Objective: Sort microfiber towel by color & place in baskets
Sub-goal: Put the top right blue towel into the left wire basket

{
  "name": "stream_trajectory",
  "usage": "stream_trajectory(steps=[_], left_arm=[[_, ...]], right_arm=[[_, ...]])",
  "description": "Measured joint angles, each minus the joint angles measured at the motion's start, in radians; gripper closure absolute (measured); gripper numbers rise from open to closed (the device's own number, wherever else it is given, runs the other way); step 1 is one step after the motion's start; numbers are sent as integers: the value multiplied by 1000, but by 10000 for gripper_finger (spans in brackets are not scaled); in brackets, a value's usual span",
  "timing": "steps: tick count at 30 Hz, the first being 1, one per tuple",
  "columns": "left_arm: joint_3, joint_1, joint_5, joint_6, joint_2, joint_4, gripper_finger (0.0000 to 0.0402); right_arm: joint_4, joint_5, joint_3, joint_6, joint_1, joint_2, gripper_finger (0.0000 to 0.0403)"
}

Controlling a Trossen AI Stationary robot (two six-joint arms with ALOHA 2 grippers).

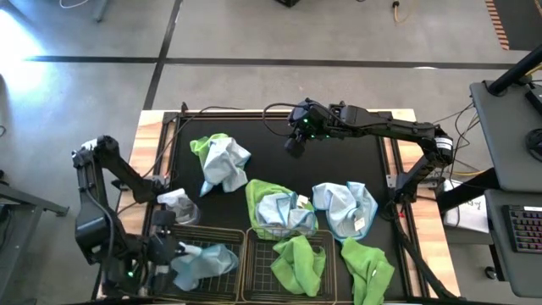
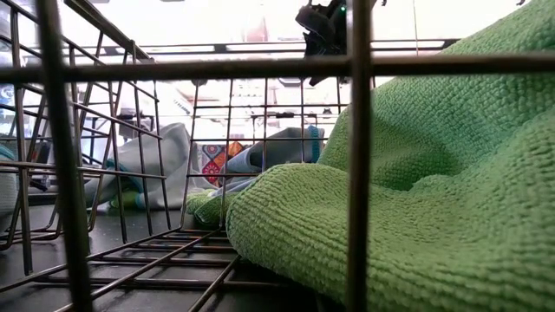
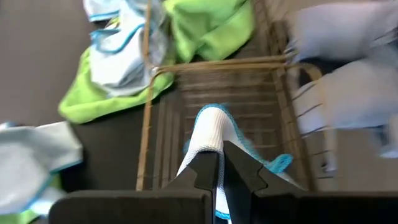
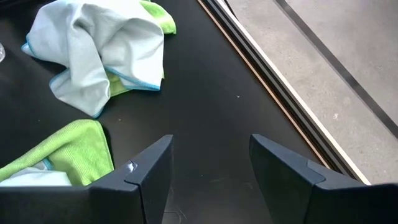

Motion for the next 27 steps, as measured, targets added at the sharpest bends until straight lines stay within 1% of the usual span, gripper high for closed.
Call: stream_trajectory(steps=[4,7,10,15,18,20,22,24,26,27], left_arm=[[-1,21,2,24,40,-96,401],[-1,27,2,73,69,-143,401],[-1,29,2,111,104,-142,401],[-1,36,3,98,173,-137,401],[-1,62,13,32,209,-130,401],[-1,87,41,-60,223,-130,401],[-1,116,106,-173,231,-129,401],[-1,146,200,-277,229,-128,397],[-1,166,267,-346,220,-116,387],[-1,172,283,-367,214,-107,381]], right_arm=[[0,0,0,0,0,0,197],[-1,0,0,-1,0,0,197],[-1,0,0,-2,0,0,197],[-1,0,0,-4,0,0,197],[-1,0,0,-4,0,0,197],[-1,0,0,-4,0,0,197],[-1,0,0,-5,0,0,197],[-1,0,0,-7,0,0,197],[-1,0,0,-8,0,0,197],[-1,0,0,-15,0,0,197]])
